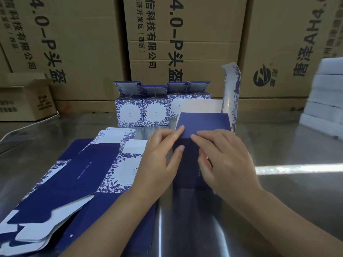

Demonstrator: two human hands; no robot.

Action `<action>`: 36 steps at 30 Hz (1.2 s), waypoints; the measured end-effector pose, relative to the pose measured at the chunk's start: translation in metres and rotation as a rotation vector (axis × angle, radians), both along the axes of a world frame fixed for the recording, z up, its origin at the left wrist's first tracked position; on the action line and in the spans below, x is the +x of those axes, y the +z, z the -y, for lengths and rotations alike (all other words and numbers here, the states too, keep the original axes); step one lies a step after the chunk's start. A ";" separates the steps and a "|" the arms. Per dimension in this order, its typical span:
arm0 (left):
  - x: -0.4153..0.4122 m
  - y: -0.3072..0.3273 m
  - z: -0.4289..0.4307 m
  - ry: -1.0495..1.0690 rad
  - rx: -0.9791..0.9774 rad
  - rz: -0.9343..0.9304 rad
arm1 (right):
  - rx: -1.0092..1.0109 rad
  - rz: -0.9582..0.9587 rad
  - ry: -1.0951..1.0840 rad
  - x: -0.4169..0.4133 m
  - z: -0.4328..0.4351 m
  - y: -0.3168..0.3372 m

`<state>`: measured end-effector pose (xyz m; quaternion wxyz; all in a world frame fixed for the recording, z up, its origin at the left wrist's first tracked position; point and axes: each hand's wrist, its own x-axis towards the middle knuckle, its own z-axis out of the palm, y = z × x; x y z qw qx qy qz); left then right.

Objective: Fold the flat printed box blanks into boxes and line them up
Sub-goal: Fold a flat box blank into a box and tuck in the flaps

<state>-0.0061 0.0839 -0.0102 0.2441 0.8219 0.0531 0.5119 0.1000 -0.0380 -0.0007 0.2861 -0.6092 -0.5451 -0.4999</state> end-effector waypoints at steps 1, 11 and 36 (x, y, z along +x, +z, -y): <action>0.000 0.000 0.000 0.010 0.015 -0.005 | -0.010 -0.013 0.011 0.000 0.000 0.001; -0.002 0.003 -0.001 0.027 -0.035 0.053 | 0.030 -0.038 0.044 0.002 -0.001 0.001; -0.002 0.003 0.003 0.115 0.198 0.057 | -0.043 -0.221 0.054 -0.008 0.002 0.003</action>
